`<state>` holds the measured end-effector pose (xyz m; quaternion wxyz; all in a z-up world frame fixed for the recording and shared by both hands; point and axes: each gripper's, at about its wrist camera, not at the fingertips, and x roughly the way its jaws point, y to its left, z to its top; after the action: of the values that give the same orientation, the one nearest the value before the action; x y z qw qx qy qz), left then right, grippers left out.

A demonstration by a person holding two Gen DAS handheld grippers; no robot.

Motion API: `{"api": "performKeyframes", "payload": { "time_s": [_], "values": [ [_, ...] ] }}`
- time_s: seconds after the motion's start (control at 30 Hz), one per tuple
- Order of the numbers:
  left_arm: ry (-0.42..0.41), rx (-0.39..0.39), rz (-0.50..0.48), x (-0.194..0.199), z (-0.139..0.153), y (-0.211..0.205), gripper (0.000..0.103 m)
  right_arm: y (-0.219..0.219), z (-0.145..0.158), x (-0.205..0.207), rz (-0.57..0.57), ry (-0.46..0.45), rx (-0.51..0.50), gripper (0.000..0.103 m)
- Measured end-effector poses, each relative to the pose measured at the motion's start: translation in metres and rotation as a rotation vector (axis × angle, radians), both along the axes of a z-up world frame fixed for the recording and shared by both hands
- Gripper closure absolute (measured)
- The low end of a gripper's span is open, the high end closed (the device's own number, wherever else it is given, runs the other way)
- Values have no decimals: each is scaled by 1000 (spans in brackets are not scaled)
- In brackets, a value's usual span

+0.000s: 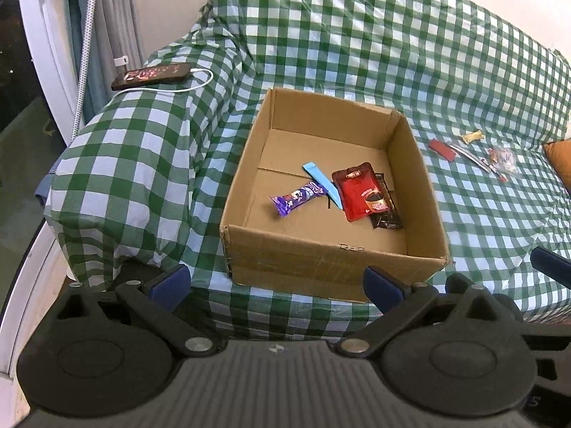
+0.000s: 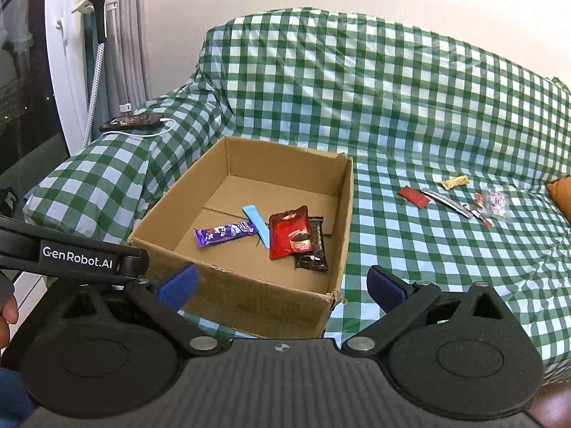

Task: Organize snacks
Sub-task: 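Lift both tools away from the box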

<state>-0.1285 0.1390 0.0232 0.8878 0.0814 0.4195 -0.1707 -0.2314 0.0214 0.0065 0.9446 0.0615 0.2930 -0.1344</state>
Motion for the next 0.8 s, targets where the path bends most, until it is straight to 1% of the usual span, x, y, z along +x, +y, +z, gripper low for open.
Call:
{"api": "performKeyframes", "payload": {
  "time_s": [0.8],
  "values": [
    [-47, -21, 8, -15, 13, 11, 0, 10, 9, -17, -11, -50, -24, 2]
  ]
}}
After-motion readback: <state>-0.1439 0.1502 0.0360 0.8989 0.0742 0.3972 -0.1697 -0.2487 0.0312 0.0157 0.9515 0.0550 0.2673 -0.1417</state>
